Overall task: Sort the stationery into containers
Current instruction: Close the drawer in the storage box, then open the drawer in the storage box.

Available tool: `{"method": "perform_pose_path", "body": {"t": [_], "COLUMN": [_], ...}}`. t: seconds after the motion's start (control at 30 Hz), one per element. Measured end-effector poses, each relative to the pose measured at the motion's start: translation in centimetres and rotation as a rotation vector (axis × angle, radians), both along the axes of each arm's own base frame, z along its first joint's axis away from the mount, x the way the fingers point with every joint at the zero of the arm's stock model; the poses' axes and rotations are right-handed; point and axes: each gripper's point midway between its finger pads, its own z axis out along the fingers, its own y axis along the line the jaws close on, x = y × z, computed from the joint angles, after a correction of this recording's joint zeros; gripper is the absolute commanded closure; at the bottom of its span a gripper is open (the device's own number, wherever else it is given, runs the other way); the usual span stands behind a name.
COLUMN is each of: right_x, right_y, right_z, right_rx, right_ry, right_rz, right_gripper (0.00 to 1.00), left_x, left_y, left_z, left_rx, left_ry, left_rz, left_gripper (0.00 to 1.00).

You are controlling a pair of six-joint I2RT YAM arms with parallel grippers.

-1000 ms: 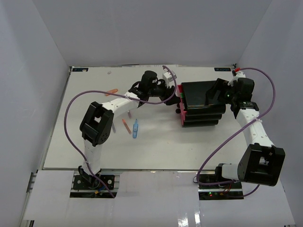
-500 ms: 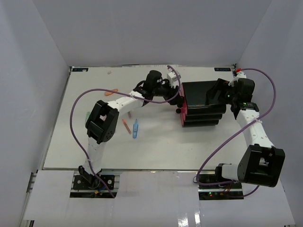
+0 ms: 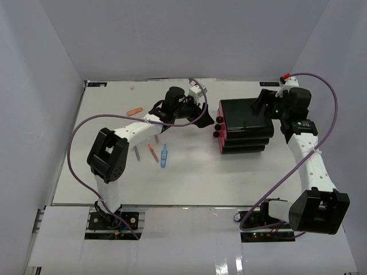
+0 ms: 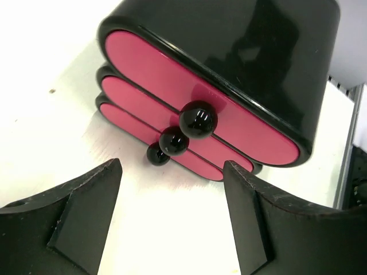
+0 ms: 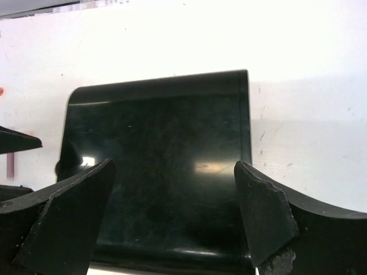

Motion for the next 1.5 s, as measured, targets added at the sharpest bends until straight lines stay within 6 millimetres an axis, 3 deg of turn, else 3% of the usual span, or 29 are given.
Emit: {"method": "perform_pose_path", "body": {"t": [0.13,0.23,0.33,0.5,0.77,1.03,1.17,1.5], "right_x": [-0.5,-0.9,-1.4,-2.1,-2.6,-2.3,-2.4,-2.4], "right_y": [1.7,3.4,4.8,6.5,7.7,8.4,8.4,8.5], "right_z": [1.4,1.8,1.7,-0.1,-2.6,-3.3,-3.3,-3.2], "right_rx": [-0.055,-0.081,-0.101,-0.127,-0.148,-0.161,-0.154,-0.145], "right_ry": [-0.050,-0.071,-0.084,-0.057,-0.017,-0.060,-0.079,-0.080], "right_rz": [0.051,0.100,0.143,0.197,0.221,0.217,0.213,0.213], "right_gripper": [0.10,0.10,0.10,0.09,0.09,0.09,0.09,0.09], "left_x": [-0.3,-0.9,-1.7,-3.2,-2.1,-0.9,-0.7,0.3], "left_y": [1.9,2.5,2.7,3.0,1.6,0.8,0.5,-1.2], "left_z": [1.7,1.8,0.6,-1.5,-1.6,-6.6,-8.1,-6.1], "left_rx": [-0.019,-0.037,-0.052,-0.087,-0.221,-0.217,-0.224,-0.334], "left_ry": [0.030,0.118,0.250,0.494,0.650,0.801,0.846,0.814], "left_rz": [0.076,0.133,0.181,0.269,0.340,0.424,0.444,0.355], "left_gripper": [0.18,0.20,0.21,0.22,0.22,0.29,0.31,0.33]}}
